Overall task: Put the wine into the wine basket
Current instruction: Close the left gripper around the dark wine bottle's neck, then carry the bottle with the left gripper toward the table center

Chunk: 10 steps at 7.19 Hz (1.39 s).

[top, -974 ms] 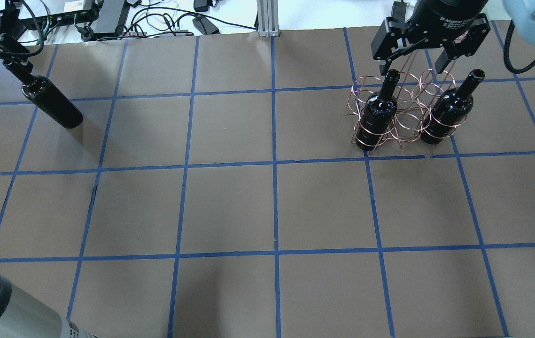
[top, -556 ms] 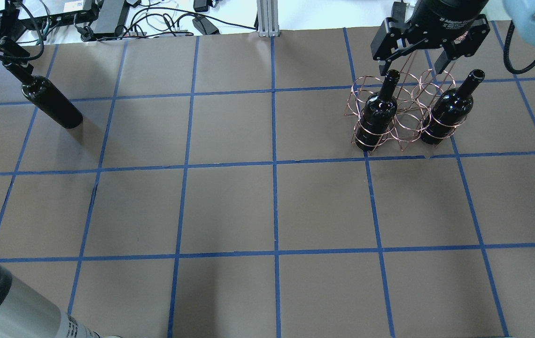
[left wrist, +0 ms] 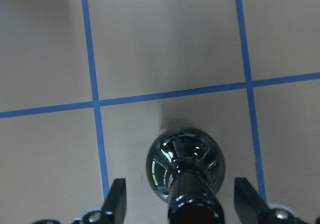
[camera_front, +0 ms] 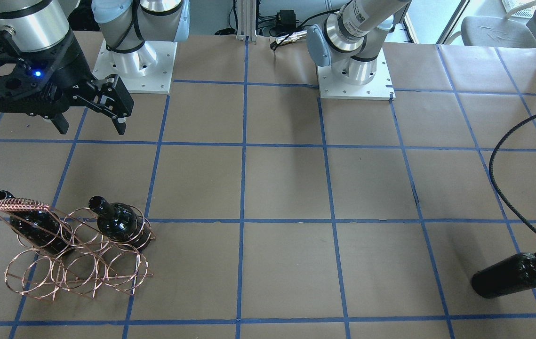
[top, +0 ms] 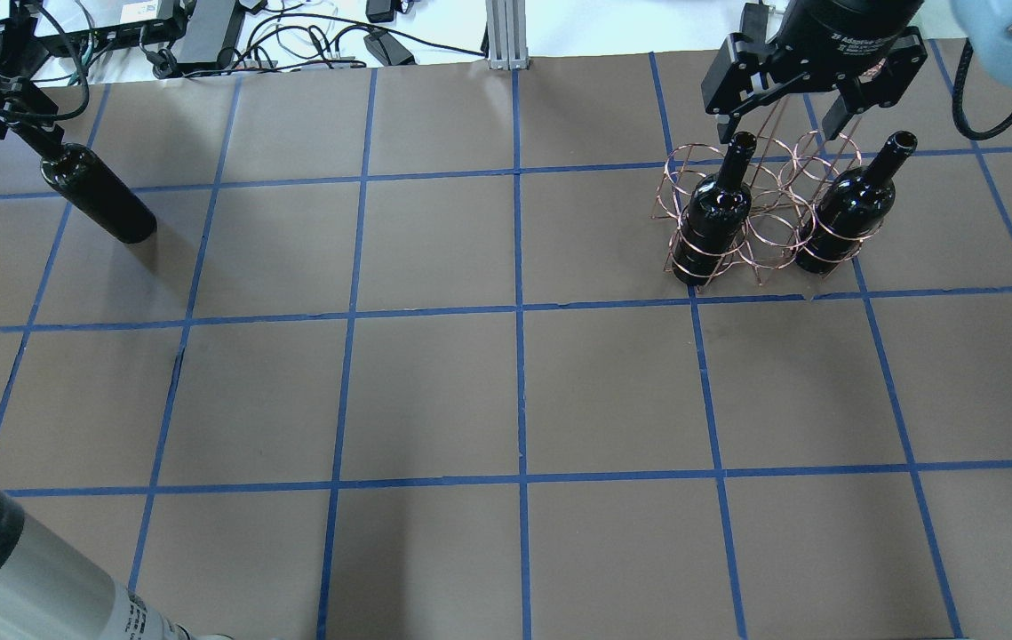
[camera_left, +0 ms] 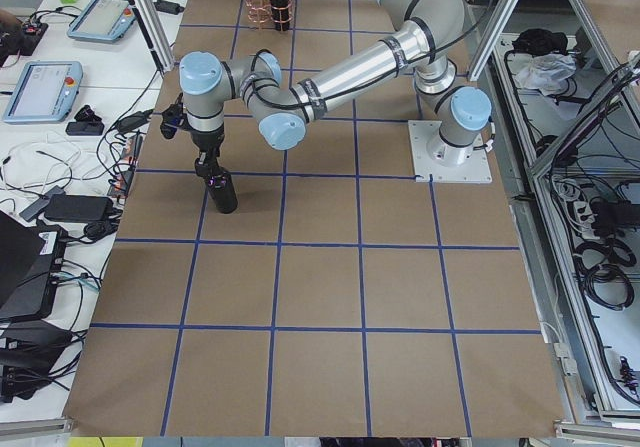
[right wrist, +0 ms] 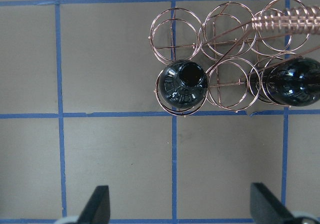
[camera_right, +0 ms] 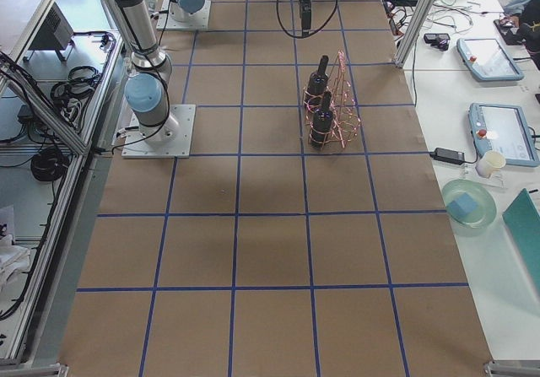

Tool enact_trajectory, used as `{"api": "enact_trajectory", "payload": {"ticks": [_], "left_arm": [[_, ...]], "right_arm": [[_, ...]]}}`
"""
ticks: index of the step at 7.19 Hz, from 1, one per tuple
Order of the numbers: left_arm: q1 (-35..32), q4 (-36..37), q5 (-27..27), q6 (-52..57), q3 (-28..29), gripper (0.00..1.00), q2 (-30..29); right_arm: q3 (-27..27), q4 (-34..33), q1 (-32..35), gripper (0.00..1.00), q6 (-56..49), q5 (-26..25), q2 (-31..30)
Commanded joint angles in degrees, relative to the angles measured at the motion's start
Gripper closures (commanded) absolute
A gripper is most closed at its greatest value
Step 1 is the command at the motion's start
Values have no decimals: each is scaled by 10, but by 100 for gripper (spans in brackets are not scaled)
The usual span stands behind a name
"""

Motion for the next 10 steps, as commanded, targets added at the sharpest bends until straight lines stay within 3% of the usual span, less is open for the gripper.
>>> {"api": "enact_trajectory", "payload": {"ticks": [1,2,3,4,5,10], "left_arm": [[0,7,-1,-2,1,21,-4],[0,7,-6,-4,2,22,-6],[0,6,-10,-5,2,37,-6],[0,3,-9,-5,1,56,-5],[0,-10,-9,-4,-2,97,-5],[-22,-39,-1,-25,-2,100,37]], "right_arm": [[0,0,0,0,0,1,0],[0,0,0,0,0,1,0],[0,0,0,0,0,1,0],[0,0,0,0,0,1,0],[0,0,0,0,0,2,-1],[0,0,0,0,0,3,0]]}}
